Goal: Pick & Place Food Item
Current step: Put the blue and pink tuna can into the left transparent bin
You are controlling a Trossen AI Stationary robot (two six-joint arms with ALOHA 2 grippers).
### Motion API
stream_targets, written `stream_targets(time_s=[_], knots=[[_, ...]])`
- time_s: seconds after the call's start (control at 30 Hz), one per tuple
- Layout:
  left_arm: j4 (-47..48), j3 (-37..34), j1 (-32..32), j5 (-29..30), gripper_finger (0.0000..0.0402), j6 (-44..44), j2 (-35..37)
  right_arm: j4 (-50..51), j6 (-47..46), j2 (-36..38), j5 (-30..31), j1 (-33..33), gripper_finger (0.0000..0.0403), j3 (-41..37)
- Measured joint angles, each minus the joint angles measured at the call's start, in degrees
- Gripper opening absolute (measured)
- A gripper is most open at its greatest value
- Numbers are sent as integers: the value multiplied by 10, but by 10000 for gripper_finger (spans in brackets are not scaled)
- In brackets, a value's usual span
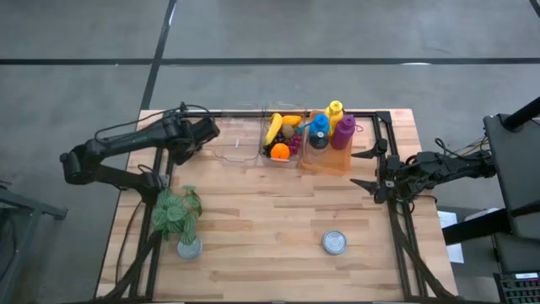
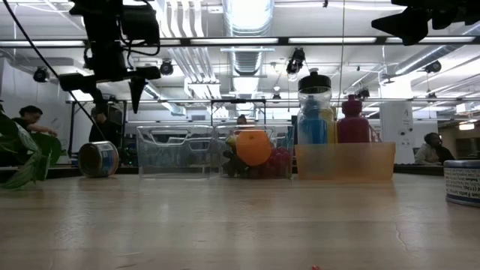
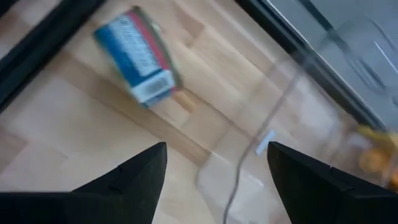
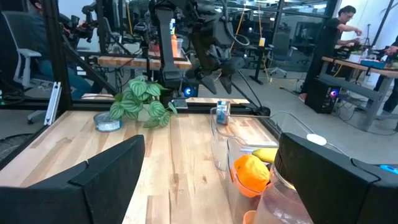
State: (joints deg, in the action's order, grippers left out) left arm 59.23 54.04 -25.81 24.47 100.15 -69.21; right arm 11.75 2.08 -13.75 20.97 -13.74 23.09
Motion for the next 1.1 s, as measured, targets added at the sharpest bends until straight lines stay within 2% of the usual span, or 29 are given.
stream_targets(time_s=[0.13, 0.27, 0.4, 0.67, 0.87, 1.1], knots=[[-22, 0, 0, 0, 281, -43, 0, 0, 0, 0, 0, 0, 371, 0], [-30, 0, 0, 1, 281, -44, 0, 0, 0, 0, 0, 0, 371, 0], [-37, 0, -1, 30, 281, -57, 0, 0, 0, 0, 0, 0, 371, 0], [-42, 0, -1, 30, 281, -55, 0, 0, -1, 0, 0, 0, 371, 0], [-19, -1, -1, 30, 281, 49, -5, 0, 0, 0, 0, 0, 371, 0], [21, -1, -1, 30, 283, 80, -4, 0, 0, 0, 0, 0, 371, 0]])
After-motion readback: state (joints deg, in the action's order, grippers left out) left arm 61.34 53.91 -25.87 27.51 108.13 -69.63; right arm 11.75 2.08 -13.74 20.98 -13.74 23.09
